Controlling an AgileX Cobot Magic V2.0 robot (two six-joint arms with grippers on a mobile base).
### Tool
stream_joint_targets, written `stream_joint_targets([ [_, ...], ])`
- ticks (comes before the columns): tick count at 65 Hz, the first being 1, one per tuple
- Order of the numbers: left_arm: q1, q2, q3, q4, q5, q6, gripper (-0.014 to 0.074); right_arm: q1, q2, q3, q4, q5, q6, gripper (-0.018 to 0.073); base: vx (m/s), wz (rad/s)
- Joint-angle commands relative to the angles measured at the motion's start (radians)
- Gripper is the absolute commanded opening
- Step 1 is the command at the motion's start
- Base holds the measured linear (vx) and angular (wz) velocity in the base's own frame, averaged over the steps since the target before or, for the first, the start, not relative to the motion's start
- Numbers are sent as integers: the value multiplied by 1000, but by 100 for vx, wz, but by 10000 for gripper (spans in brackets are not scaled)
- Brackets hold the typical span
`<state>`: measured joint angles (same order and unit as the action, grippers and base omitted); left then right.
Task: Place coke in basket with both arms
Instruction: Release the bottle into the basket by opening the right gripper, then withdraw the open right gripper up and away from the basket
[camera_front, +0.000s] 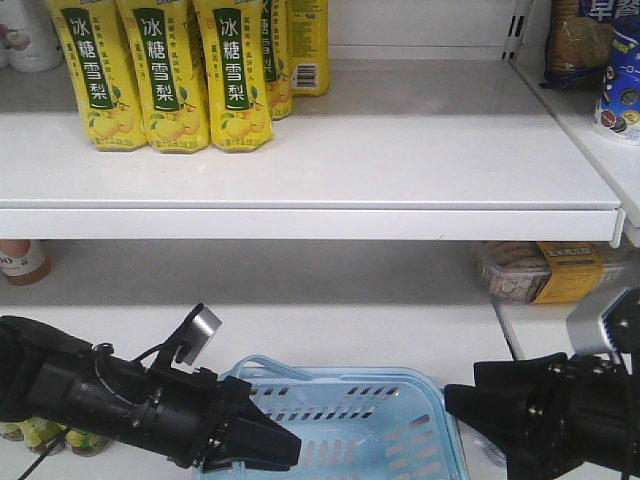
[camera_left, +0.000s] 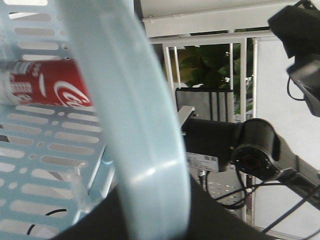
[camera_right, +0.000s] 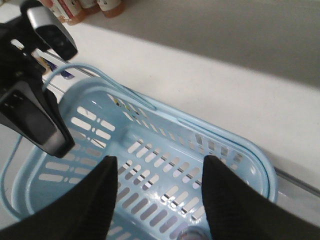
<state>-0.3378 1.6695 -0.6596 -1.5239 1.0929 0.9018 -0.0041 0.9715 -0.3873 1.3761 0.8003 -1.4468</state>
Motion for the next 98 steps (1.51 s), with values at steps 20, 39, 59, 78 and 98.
stream_joint_targets([
  [20,0,-49,-27,-128,145,15,-6,-4,-167,-316,-436,-114,362,382,0,0],
  [39,0,-49,-27,-128,145,15,-6,-5,-181,-421,-910,-267,689,382,0,0],
  [59,0,-49,-27,-128,145,15,-6,-5,-183,-423,-1197,-493,1085,365,0,0],
  [78,0,-49,-27,-128,145,15,-6,-5,-317,-412,-1203,-526,1125,360,0,0],
  [98,0,-49,-27,-128,145,15,-6,-5,-601,-122,-1180,-651,1127,360,0,0],
])
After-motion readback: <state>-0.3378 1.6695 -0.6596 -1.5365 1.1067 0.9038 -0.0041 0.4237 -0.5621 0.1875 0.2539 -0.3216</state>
